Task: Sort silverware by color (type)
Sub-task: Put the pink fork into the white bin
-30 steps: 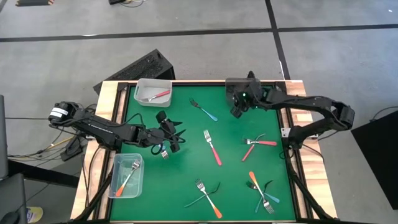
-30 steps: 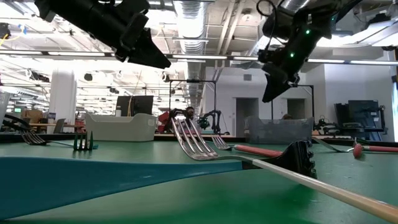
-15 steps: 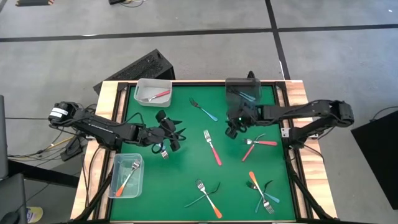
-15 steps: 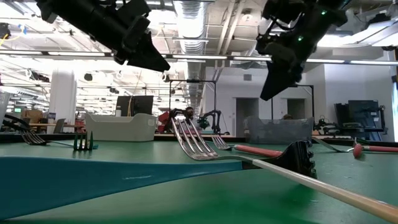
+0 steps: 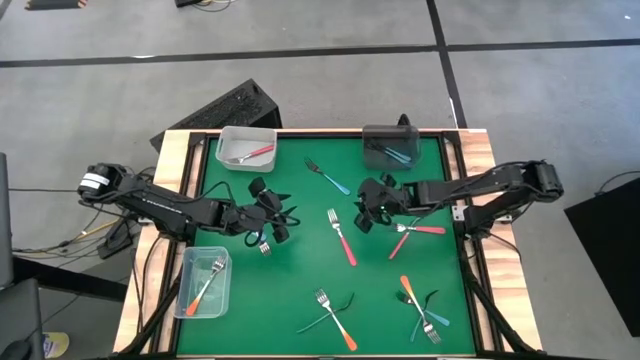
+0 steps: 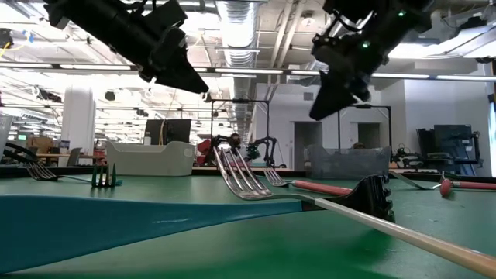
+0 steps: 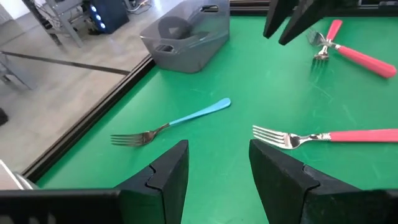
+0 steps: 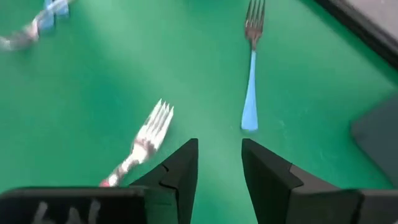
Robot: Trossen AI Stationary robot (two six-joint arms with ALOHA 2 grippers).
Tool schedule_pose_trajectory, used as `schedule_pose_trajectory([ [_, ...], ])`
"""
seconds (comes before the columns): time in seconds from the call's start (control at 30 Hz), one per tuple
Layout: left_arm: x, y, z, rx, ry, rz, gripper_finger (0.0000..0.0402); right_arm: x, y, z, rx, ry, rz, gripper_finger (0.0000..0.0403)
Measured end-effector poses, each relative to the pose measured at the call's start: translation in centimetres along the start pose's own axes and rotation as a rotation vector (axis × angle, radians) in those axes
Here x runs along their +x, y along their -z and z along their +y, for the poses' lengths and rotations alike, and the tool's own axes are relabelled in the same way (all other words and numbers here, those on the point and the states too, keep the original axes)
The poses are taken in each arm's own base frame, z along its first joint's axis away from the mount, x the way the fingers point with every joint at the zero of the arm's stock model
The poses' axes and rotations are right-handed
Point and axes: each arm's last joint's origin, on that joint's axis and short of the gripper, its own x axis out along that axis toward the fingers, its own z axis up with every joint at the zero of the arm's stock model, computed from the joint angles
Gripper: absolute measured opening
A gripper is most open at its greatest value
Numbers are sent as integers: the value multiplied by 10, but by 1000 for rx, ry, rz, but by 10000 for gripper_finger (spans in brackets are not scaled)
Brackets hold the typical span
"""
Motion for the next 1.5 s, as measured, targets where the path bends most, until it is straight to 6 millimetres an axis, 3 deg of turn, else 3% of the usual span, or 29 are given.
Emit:
schedule_pose_trajectory([
  [0.27, 0, 1, 1, 18, -42, 1, 157, 4, -10, -6, 66, 42, -60, 172],
  [0.53, 0, 1, 0, 7, -12, 8, 157, 20, -22, -3, 79, 78, -201, 160],
  [0.73, 2, 2, 4, 30, -53, 17, 157, 41, -19, -14, 109, 58, -90, 149],
  [0.93, 2, 9, 4, 17, -19, 82, 157, 50, -1, 3, 146, -93, 82, 148],
  [1.17, 5, 8, 11, 15, -107, 72, 157, 69, 27, 36, 217, -125, 164, 148],
  [1.5, 8, 7, 16, -4, -128, 75, 157, 82, 42, 77, 110, -101, 214, 149],
])
